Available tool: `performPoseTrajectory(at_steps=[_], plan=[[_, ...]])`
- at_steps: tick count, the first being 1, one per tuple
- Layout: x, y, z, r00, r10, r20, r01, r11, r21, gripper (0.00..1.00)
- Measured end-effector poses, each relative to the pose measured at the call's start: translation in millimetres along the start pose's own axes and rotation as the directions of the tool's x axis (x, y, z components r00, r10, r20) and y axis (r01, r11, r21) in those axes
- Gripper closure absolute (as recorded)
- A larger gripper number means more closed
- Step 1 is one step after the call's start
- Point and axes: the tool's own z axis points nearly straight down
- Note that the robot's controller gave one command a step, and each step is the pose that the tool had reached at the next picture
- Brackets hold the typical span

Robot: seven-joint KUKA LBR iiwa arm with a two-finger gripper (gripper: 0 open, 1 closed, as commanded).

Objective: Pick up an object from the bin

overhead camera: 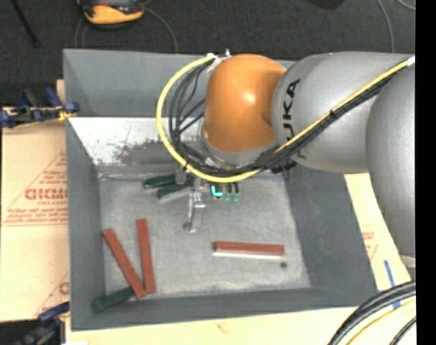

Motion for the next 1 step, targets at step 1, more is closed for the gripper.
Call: performPoseTrajectory(at_steps=[1], plan=[[-1.8, -0.4, -4.1, 1.000, 0.002, 0.008, -0.002, 1.000, -0.001, 0.00]])
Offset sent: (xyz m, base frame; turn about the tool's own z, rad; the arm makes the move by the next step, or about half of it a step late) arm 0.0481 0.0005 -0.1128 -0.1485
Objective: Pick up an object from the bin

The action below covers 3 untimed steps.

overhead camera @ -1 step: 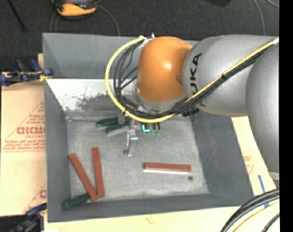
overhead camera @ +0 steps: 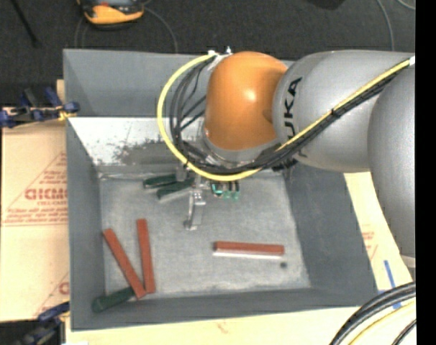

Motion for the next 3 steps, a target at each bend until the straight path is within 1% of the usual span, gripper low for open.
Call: performPoseTrajectory(at_steps=[1, 2, 3], plan=[[-22.0, 0, 46, 0.998, -0.065, 0.006, 0.065, 0.998, 0.001, 0.00], [-66.7, -18, 107, 0.992, -0.123, 0.007, 0.123, 0.992, 0.000, 1.00], [-65.5, -17, 108, 0.993, -0.121, 0.003, 0.121, 0.993, -0.001, 0.00]])
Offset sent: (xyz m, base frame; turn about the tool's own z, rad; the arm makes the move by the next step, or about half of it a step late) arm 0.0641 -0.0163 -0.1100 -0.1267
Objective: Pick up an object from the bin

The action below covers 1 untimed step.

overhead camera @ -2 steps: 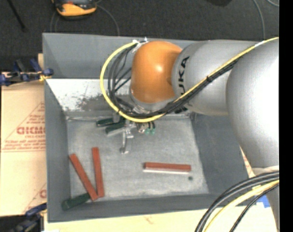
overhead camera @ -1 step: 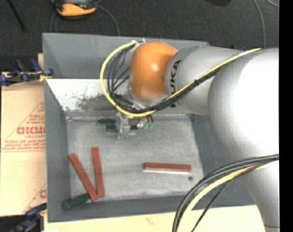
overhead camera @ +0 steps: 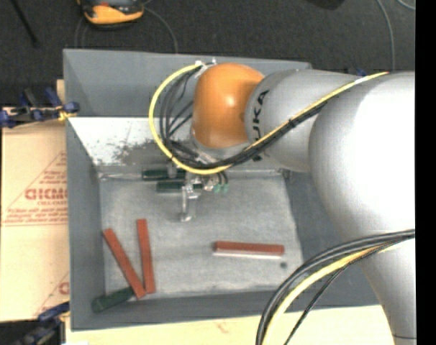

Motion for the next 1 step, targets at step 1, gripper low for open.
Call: performPoseTrajectory(at_steps=[1], plan=[[-0.8, 0.0, -1.3, 1.000, 0.002, 0.002, -0.002, 1.000, 0.000, 1.00]])
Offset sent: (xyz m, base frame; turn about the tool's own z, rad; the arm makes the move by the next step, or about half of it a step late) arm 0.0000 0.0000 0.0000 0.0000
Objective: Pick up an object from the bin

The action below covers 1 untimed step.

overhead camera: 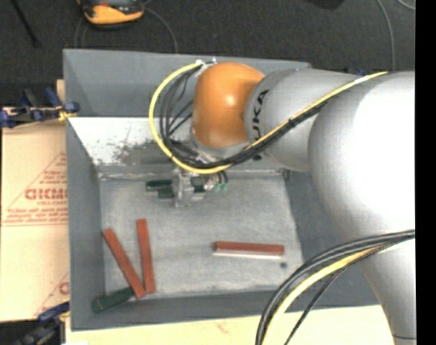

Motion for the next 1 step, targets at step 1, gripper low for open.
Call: performPoseTrajectory(at_steps=[1], plan=[[0.9, -0.2, 1.4, 1.000, 0.001, -0.003, -0.001, 1.000, 0.000, 0.00]])
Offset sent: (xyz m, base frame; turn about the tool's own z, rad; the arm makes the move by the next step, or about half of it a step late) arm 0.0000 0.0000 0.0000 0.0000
